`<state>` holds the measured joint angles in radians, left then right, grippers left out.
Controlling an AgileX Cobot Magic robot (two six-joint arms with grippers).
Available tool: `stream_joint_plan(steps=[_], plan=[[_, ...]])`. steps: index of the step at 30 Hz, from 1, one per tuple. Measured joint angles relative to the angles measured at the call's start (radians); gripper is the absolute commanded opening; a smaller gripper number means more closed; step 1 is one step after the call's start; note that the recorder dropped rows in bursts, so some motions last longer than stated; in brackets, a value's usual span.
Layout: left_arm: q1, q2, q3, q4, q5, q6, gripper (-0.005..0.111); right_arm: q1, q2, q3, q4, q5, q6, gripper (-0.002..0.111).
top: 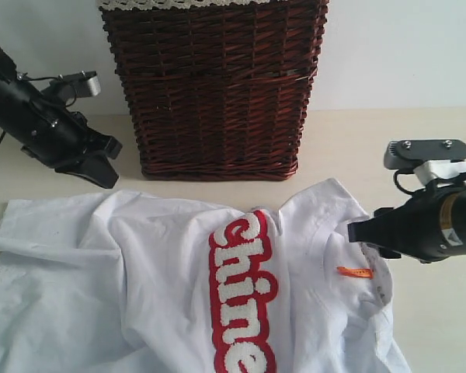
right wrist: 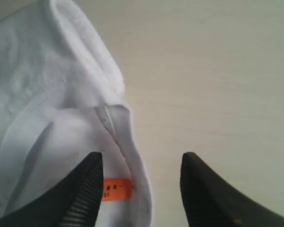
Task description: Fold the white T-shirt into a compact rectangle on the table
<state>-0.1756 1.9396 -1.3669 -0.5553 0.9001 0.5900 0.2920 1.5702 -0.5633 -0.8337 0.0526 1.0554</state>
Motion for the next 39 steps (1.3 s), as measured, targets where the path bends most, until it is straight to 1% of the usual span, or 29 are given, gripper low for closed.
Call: stream_joint_plan(steps=[3,5,6,7,8,10,12,14,18,20,23,26,28,29,32,34,36,37,39], plan=[[0.0,-0.03,0.002,0.0,0.031,0.002,0.0,0.0,0.086,-0.035,0.0,-0.016,-0.022,0.05],[-0.002,-0.043,0.002,0.0,0.046,0.003,0.0,0.0,0.155,-0.064,-0.004,0.007,-0.042,0.05],[-0.002,-0.045,0.002,0.0,0.048,0.003,0.0,0.0,0.172,-0.069,-0.004,0.01,-0.046,0.047],[-0.002,-0.045,0.002,0.0,0.049,0.003,0.0,0.0,0.196,-0.073,-0.004,-0.001,-0.054,0.04],[-0.002,-0.045,0.002,0.0,0.049,0.003,0.0,0.0,0.206,-0.075,-0.004,-0.019,-0.064,0.023],[-0.002,-0.045,0.002,0.0,0.049,0.006,0.0,0.0,0.229,-0.077,-0.013,-0.08,-0.093,0.0],[-0.002,-0.045,0.003,0.0,0.049,0.008,0.0,0.0,0.237,-0.079,-0.044,-0.105,-0.099,0.0],[-0.002,-0.045,0.003,0.0,0.049,0.013,0.0,0.0,0.222,-0.079,-0.052,-0.063,-0.101,0.0],[-0.002,-0.045,0.003,0.0,0.035,0.026,0.0,0.013,0.057,-0.041,-0.037,-0.042,-0.103,0.0],[-0.002,-0.045,0.003,-0.003,0.033,0.026,0.0,0.064,-0.05,-0.038,-0.015,-0.025,-0.103,0.0],[-0.002,-0.045,0.003,-0.019,0.033,0.032,0.0,0.151,-0.15,-0.038,0.015,0.001,-0.103,0.0],[-0.002,-0.045,0.003,-0.044,0.044,0.049,0.0,0.254,-0.231,-0.038,0.077,0.076,-0.127,0.0],[-0.002,-0.045,0.003,-0.068,0.06,0.059,0.0,0.339,-0.28,-0.038,0.196,0.18,-0.242,0.0],[-0.002,-0.045,0.003,-0.079,0.064,0.068,0.0,0.372,-0.296,-0.038,0.293,0.225,-0.314,0.0],[-0.002,-0.045,0.003,-0.113,0.065,0.089,0.0,0.461,-0.338,-0.038,0.654,0.375,-0.659,0.0],[-0.002,-0.045,0.003,-0.13,0.066,0.098,0.0,0.491,-0.362,-0.038,0.922,0.461,-0.918,0.0],[-0.002,-0.045,0.003,-0.141,0.084,0.102,0.0,0.499,-0.391,-0.038,1.109,0.536,-1.109,0.0],[-0.002,-0.045,0.003,-0.144,0.093,0.105,0.0,0.501,-0.407,-0.038,1.181,0.573,-1.179,0.0],[-0.004,-0.045,0.003,-0.148,0.11,0.107,0.0,0.506,-0.428,-0.041,1.262,0.631,-1.25,0.0]])
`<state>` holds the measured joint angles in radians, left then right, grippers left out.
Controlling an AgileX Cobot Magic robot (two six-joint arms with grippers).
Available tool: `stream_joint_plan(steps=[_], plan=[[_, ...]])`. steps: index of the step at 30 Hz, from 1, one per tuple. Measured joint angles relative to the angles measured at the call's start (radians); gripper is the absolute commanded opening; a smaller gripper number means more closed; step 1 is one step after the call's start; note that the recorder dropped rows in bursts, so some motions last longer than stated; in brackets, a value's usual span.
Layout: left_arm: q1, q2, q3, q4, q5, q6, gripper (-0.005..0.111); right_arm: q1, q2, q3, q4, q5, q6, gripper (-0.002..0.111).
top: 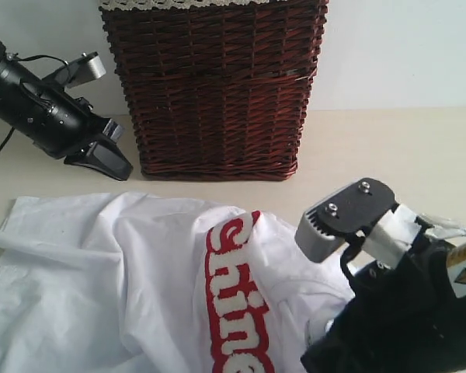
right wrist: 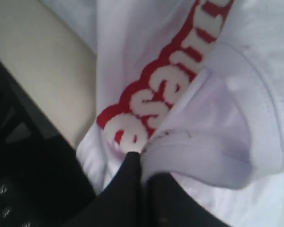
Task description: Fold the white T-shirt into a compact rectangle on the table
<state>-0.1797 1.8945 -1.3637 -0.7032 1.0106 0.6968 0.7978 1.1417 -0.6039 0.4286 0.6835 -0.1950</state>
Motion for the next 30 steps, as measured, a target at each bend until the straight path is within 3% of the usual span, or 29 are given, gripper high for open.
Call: stream_joint_plan(steps=[8,12,16,18,20,23,26,30], plan=[[-0.046,0.0,0.0,-0.011,0.009,0.004,0.0,0.057,0.061,0.032,0.032,0.239,-0.056,0.0],[-0.113,0.0,0.0,-0.012,0.045,0.006,0.0,0.062,0.172,0.032,0.034,0.276,-0.075,0.0],[-0.239,0.0,-0.012,-0.012,0.052,0.09,0.0,0.062,0.254,0.032,0.049,0.278,-0.122,0.001],[-0.307,0.0,-0.043,-0.012,0.052,0.106,0.0,0.062,0.248,0.032,0.168,0.278,-0.26,0.012],[-0.316,0.0,-0.059,-0.012,0.052,0.106,0.0,0.064,0.231,0.032,0.202,0.283,-0.331,0.027],[-0.307,-0.002,-0.065,0.057,0.061,0.063,0.0,0.066,0.226,0.032,0.009,0.234,-0.152,0.051],[-0.296,-0.002,-0.065,0.157,0.093,0.016,0.0,0.066,0.226,0.017,-0.284,0.22,0.156,0.053],[-0.296,-0.002,-0.065,0.175,0.105,0.002,0.0,0.066,0.169,-0.053,-0.405,0.24,0.258,0.053]])
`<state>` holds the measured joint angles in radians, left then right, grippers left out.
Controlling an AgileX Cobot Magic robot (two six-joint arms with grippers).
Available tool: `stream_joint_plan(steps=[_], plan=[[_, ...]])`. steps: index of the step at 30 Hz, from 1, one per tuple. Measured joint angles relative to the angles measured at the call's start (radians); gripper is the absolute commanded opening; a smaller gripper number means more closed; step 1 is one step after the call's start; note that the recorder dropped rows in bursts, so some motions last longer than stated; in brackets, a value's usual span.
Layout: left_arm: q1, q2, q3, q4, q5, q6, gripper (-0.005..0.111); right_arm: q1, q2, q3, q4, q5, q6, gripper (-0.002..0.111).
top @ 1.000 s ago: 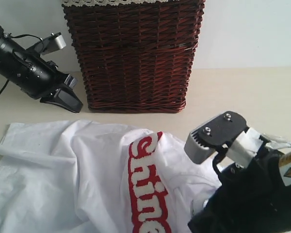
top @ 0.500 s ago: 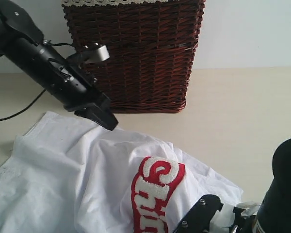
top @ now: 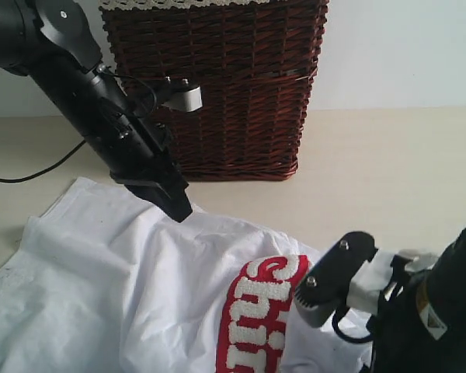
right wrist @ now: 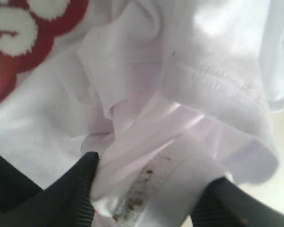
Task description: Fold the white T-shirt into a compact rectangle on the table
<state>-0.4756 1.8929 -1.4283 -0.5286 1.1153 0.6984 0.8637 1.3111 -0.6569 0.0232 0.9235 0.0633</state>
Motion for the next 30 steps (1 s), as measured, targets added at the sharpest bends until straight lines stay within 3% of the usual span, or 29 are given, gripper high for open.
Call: stream_joint_plan(steps=[9,10,13,15,20,24,30], plan=[[0.0,0.0,-0.001,0.0,0.0,0.0,0.0,0.0,-0.297,-0.164,-0.064,0.056,-0.046,0.05],[0.0,0.0,-0.001,0.0,0.0,0.0,0.0,0.0,-0.314,-0.166,-0.08,0.054,-0.008,0.043],[0.0,0.0,-0.001,0.0,0.0,0.0,0.0,0.0,-0.308,-0.165,-0.292,0.054,0.223,0.0],[0.0,0.0,-0.001,0.0,0.0,-0.006,0.0,-0.012,-0.21,-0.159,-0.4,0.006,0.329,0.0],[0.0,0.0,-0.001,0.013,0.03,-0.019,0.0,-0.079,0.073,-0.156,-0.385,-0.166,0.339,0.0],[0.025,-0.022,0.003,0.026,0.008,-0.019,0.0,-0.2,0.271,-0.156,-0.276,-0.269,0.27,0.0],[0.116,-0.034,0.005,0.019,-0.04,-0.02,0.0,-0.314,0.438,-0.156,-0.1,-0.417,0.099,0.0]])
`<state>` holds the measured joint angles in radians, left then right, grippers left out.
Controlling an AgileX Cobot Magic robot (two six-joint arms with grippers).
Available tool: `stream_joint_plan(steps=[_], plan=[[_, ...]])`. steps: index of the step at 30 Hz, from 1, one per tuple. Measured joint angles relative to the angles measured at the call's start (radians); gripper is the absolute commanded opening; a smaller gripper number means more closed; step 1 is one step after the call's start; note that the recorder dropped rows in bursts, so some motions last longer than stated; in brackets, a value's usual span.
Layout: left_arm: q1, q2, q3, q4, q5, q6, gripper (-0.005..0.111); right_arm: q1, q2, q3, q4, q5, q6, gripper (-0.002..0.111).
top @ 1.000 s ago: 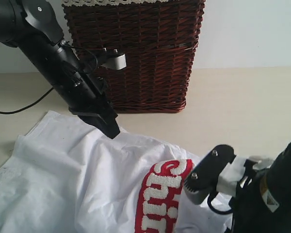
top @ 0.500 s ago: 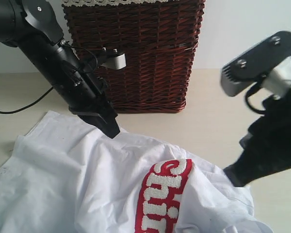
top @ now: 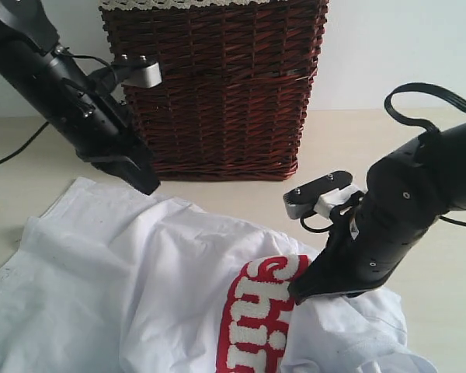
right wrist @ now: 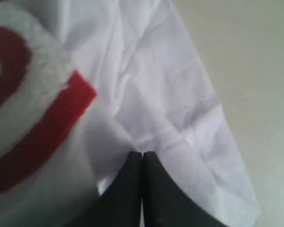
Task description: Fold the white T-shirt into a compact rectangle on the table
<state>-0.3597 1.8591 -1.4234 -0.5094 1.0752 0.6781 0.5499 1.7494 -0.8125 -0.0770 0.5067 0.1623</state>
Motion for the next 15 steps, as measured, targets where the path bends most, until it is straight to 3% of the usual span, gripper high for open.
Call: stream_joint_plan(steps=[5,15], plan=[[0.039,0.0,0.0,-0.015,-0.026,-0.002,0.0,-0.065,0.063,0.0,0.015,-0.037,-0.031,0.0],[0.039,0.0,0.0,-0.05,-0.029,-0.002,0.0,-0.134,0.137,-0.104,-0.019,-0.021,-0.035,0.0]])
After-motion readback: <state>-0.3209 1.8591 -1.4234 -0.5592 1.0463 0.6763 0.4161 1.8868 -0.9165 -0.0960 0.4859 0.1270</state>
